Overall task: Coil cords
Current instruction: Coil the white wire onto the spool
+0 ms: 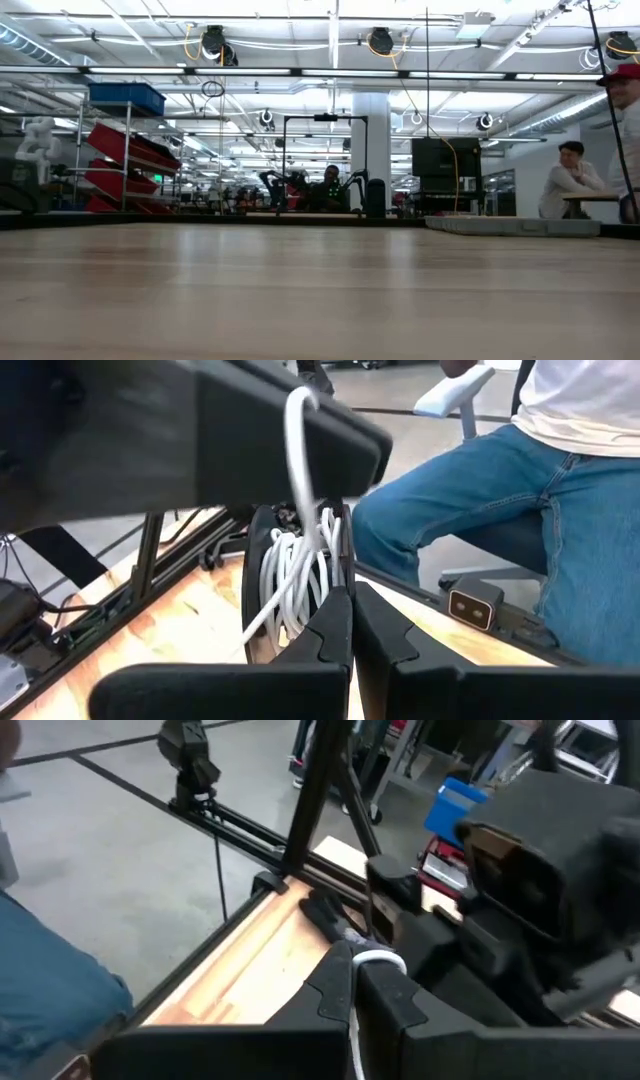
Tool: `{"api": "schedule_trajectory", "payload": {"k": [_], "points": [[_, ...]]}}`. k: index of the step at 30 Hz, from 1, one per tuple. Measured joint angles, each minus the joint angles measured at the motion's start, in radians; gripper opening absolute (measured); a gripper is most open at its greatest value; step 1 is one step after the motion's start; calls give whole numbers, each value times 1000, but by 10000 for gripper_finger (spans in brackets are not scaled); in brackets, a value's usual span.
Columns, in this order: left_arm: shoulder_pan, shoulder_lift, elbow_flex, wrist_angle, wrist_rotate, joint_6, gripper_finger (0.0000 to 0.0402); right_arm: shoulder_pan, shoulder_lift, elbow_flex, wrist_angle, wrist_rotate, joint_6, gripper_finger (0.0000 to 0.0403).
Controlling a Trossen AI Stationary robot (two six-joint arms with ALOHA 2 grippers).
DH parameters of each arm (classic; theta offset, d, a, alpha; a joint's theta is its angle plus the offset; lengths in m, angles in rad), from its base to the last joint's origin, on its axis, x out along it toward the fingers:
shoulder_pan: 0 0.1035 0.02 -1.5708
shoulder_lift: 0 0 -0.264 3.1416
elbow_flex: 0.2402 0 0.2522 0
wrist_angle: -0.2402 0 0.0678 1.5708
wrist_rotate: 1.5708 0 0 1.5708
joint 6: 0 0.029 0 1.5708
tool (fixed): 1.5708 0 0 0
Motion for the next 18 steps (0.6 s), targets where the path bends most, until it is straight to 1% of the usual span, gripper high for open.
{"api": "schedule_trajectory", "payload": {"k": [4, 12, 15, 18], "points": [[0, 0, 0, 0, 0, 0, 0, -18, 0, 0, -22, 1, 5, 0], [-25, 0, 0, 4, 1, 17, 0, -77, -1, 1, -161, -1, 60, 0], [-38, -3, 0, 8, 17, 25, 0, -87, 0, 0, -187, -5, 73, 0], [-48, -10, 0, 11, 22, 26, 0, -92, 0, 0, -201, -33, 86, 0]]}}
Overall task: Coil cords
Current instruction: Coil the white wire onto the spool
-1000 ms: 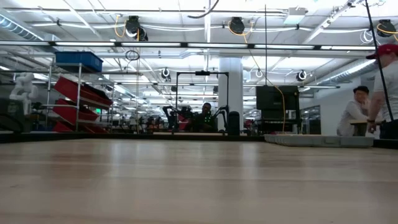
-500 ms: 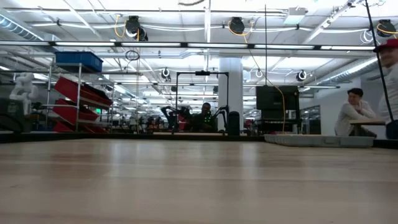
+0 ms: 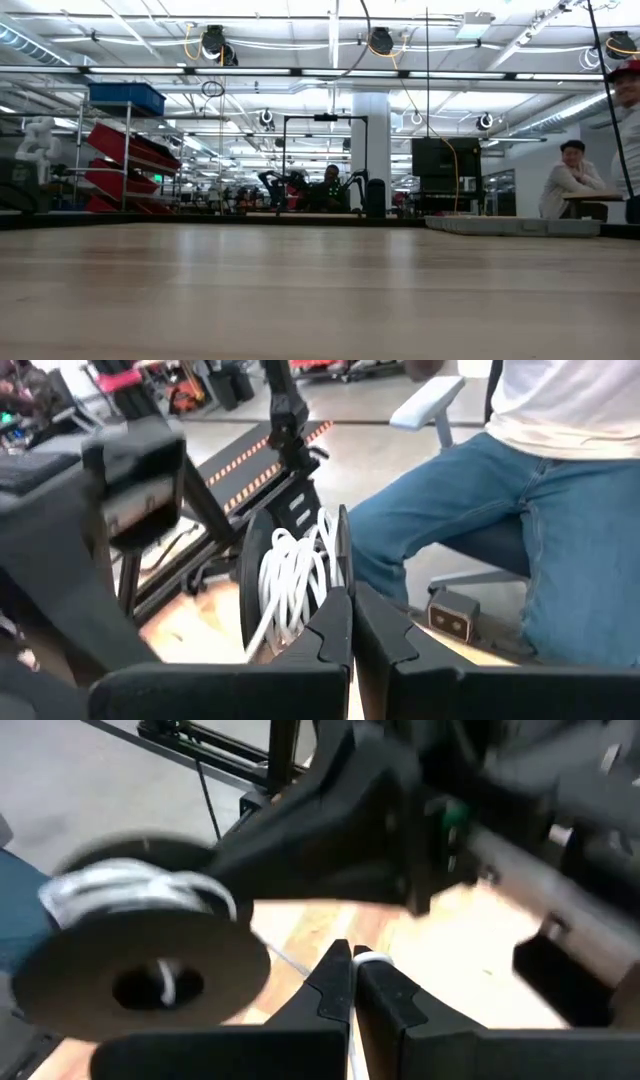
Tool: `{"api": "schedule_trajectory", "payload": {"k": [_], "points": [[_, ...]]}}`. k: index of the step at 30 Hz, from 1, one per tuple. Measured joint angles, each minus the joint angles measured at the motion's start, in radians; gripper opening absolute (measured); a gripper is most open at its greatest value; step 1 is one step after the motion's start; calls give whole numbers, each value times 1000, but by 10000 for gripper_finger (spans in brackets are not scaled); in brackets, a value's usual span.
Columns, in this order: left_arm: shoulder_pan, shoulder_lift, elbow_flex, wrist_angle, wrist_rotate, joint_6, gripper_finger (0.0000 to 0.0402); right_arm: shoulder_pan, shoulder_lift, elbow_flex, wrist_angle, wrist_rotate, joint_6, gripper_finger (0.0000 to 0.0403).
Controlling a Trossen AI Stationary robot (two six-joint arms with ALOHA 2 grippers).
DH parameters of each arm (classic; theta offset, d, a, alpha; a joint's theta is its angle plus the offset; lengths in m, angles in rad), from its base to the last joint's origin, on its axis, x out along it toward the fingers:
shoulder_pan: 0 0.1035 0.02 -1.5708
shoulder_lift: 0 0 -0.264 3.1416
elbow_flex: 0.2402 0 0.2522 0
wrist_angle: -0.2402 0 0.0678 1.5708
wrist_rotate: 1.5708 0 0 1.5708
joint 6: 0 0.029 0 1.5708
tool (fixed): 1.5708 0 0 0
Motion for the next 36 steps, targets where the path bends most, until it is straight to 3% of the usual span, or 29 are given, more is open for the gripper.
{"api": "schedule_trajectory", "payload": {"k": [8, 28, 36], "points": [[-5, -28, 0, 6, -13, 26, 0, 5, 0, 0, -33, -87, 20, 0], [-40, -85, 0, 20, -69, 103, 0, 79, 5, 0, -27, -89, 139, 1], [-43, -94, 0, 1, -92, 96, 0, 86, 6, -51, 11, -68, 214, 42]]}}
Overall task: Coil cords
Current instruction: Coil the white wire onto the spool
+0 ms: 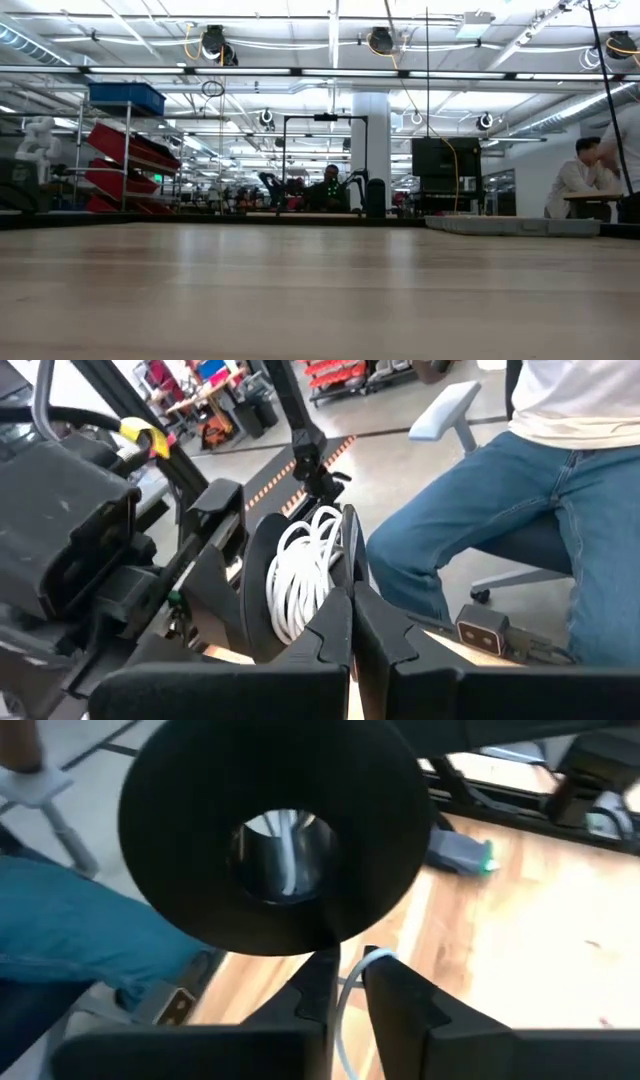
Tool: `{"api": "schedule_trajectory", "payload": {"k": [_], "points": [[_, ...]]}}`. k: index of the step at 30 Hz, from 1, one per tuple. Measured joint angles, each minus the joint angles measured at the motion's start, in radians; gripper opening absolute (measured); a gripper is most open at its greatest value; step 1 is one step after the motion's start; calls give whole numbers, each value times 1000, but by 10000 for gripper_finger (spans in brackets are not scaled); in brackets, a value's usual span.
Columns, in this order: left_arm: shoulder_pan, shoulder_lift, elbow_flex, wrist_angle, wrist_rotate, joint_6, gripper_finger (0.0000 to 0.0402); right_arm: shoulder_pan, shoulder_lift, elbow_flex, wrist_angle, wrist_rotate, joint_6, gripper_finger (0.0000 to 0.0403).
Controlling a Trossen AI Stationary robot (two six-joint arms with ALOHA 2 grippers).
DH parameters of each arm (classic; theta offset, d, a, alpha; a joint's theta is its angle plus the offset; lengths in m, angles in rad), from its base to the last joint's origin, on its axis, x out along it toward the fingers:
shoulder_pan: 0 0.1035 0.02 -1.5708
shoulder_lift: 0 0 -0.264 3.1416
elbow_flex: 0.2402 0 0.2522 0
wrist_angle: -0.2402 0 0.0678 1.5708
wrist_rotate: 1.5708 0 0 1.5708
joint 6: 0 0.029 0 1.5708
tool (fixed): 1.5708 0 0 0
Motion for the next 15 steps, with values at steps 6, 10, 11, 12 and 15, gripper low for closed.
{"api": "schedule_trajectory", "payload": {"k": [6, 10, 11, 12, 15], "points": [[-5, -5, 0, -38, -53, -5, 0, 14, -20, -2, -41, 112, 34, 79], [-5, -9, 1, -33, -55, -23, 0, 37, -55, -2, -111, 168, 72, 98], [-5, -10, 1, -31, -55, -23, 0, 45, -60, -3, -133, 180, 87, 103], [-6, -11, 2, -30, -55, -23, 0, 54, -62, -4, -150, 187, 101, 107], [-8, -14, 3, -34, -59, -24, 0, 79, -64, -4, -197, 221, 149, 120]]}}
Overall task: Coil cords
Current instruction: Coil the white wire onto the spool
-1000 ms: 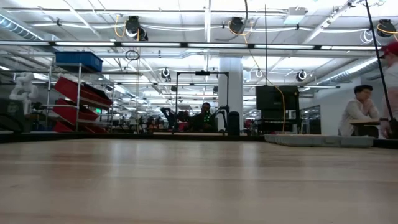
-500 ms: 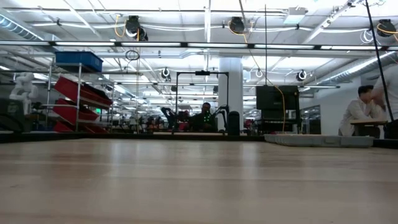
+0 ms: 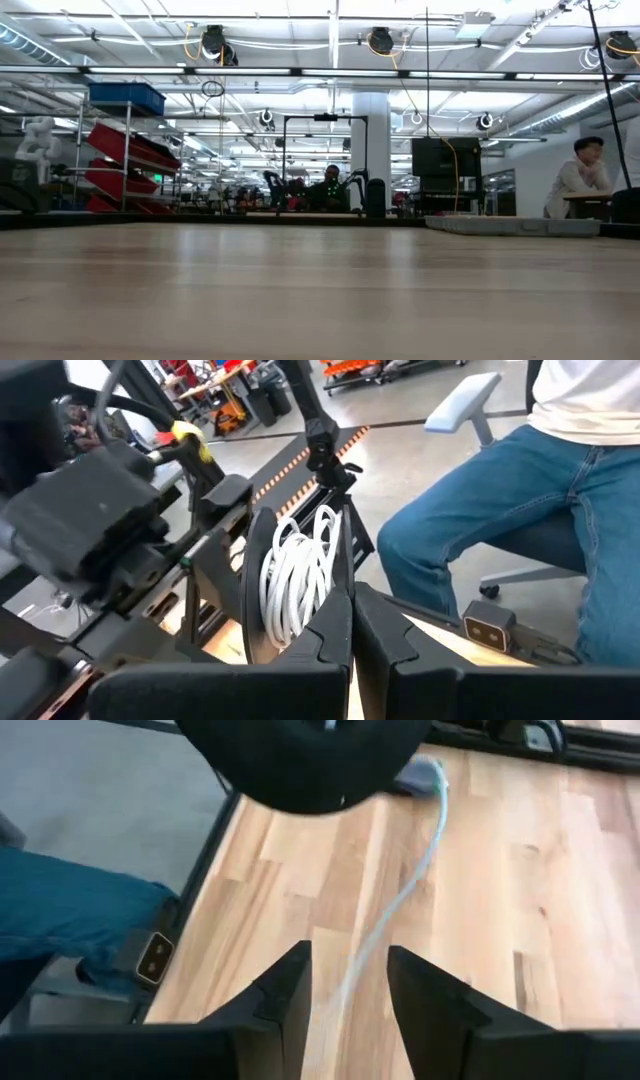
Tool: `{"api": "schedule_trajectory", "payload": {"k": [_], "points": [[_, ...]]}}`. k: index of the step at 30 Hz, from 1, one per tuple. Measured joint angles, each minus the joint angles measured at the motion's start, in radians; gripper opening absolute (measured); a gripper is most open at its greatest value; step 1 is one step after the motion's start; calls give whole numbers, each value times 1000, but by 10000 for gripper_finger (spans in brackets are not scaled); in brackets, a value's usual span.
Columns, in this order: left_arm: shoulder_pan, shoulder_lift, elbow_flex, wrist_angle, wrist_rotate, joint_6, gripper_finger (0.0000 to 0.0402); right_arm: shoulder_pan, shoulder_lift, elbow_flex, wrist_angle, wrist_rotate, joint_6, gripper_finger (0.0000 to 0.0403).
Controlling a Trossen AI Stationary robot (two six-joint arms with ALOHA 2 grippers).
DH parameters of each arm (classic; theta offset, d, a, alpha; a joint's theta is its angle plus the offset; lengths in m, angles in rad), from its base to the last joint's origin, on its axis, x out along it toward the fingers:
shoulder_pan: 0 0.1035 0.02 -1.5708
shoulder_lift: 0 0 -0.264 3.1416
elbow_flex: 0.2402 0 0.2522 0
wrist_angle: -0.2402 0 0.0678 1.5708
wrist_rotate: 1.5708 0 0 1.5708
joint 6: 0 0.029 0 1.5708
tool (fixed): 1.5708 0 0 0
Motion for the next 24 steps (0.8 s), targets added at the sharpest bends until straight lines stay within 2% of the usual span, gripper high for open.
{"api": "schedule_trajectory", "payload": {"k": [7, 10, 13, 15, 18, 24], "points": [[1, -11, 0, -5, -12, -2, 0, 78, -1, 0, -11, 118, 78, 133], [1, -11, 0, -9, -16, -2, 0, 134, -3, -13, 12, 221, 120, 132], [1, -12, 0, -10, -24, -2, 0, 191, -4, -92, 114, 359, 167, 131], [1, -12, 0, -12, -31, -2, 0, 222, -2, -167, 239, 449, 184, 131], [1, -12, 0, -10, -35, -2, 0, 238, 8, -300, 536, 548, 164, 131], [1, -11, -1, -2, -59, -2, 0, 219, 97, -508, 1080, 640, 78, 131]]}}
